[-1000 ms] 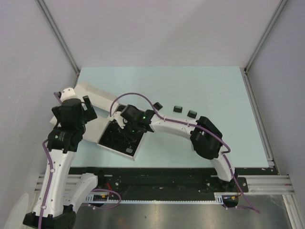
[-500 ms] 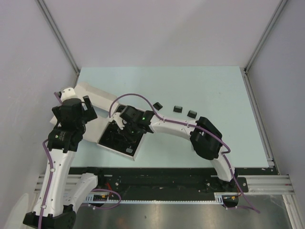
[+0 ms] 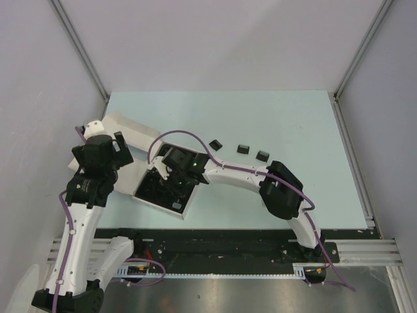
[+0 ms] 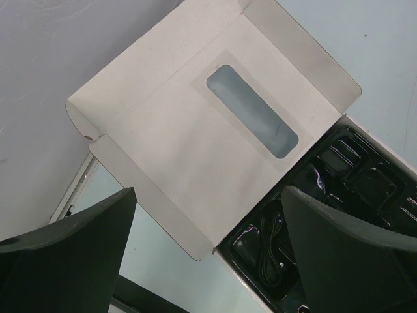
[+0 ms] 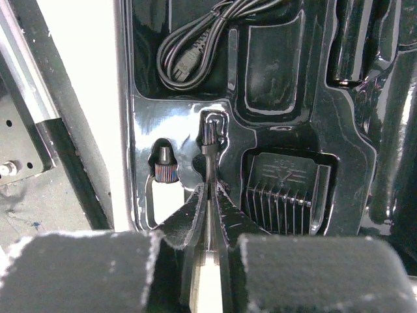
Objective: Sort the hair-cutting tools
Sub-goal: Place the haircut tool in the storage box.
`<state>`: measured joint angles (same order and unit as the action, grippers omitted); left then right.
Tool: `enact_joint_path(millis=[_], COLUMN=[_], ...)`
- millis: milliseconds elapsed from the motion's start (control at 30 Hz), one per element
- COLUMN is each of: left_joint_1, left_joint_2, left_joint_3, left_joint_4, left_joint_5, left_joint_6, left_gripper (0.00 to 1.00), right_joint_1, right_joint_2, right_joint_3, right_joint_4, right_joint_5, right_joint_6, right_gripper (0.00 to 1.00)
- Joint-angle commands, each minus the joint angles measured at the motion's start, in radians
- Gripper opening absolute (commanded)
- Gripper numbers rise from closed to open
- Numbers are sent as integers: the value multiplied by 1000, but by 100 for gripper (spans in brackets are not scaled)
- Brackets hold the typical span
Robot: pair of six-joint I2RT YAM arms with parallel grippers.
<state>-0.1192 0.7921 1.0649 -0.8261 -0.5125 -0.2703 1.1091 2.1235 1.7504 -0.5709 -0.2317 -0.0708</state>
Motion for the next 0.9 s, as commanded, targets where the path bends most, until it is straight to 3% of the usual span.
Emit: enact_joint_path(millis=[0,233,600,700,800,867], left_joint_1=[12,12,12,12,12,12], left_joint_2=[-4,-5,-4,2,6,12], left_joint_3=[0,0,-6,-11,-17,-17], left_joint_4=[15,15,15,15,15,15], left_joint_5=[-12,-14,25,77,98,109], left_joint_6=[-6,-4,-6,-7,-7,-7], left_gripper=[100,100,100,100,100,100], right_joint_1=[5,6,0,-3,-3,-5], right_joint_2=[-2,-8,-97,-114,-140,-151], right_joint_3=[11,4,-55,-80,-124,-141], right_joint_4=[-1,31,86,83,111,129], right_joint_5=[22,40,94,86,69,49], right_joint_6=[0,26,55,62,66,66], right_gripper=[9,30,36,34,19,14])
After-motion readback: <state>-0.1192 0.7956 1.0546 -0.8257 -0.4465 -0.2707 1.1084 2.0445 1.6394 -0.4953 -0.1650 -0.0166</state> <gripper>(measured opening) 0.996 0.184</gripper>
